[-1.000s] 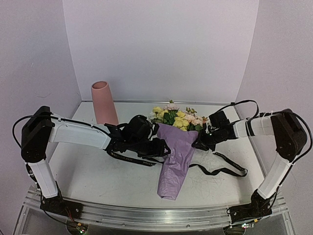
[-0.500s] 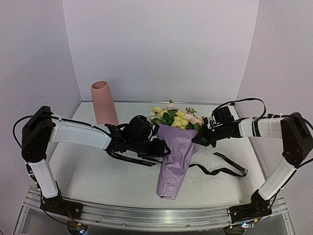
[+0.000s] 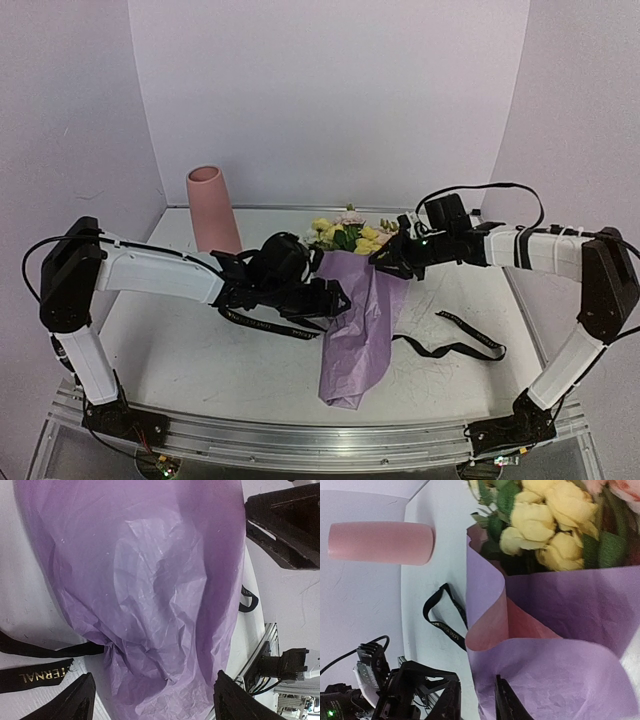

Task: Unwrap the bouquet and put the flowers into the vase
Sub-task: Unfold the wrapping paper at the center of the board.

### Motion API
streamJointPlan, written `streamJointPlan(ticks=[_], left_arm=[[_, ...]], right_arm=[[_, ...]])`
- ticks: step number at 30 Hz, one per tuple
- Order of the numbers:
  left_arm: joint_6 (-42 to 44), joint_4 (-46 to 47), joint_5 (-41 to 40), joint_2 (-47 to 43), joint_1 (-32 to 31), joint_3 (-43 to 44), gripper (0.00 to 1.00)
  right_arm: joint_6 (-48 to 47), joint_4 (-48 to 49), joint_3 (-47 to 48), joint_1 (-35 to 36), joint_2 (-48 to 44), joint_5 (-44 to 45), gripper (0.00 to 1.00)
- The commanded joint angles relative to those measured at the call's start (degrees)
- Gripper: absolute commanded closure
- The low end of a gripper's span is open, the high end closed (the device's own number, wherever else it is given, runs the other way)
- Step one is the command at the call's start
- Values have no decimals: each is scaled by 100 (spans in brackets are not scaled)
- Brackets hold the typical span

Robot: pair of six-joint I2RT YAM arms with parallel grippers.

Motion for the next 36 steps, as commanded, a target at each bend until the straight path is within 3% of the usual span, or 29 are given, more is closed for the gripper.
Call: streamJointPlan(ticks=[1, 8, 24, 33, 36], left_arm=[[108, 100, -351, -489, 27, 105, 17], [3, 42, -312, -488, -53, 192, 17], [-266, 11, -345, 150, -432, 787, 17], [-396, -250, -656, 46, -474, 732, 16], [-356, -276, -971, 12, -474, 714, 16]], right_arm=[[108, 145, 344, 232, 180, -305, 67], [241, 486, 420, 572, 373, -477, 55], [494, 711, 548, 779, 384, -324, 54], [336, 304, 435, 717, 30, 572, 52], [273, 226, 360, 621, -25, 579, 44]])
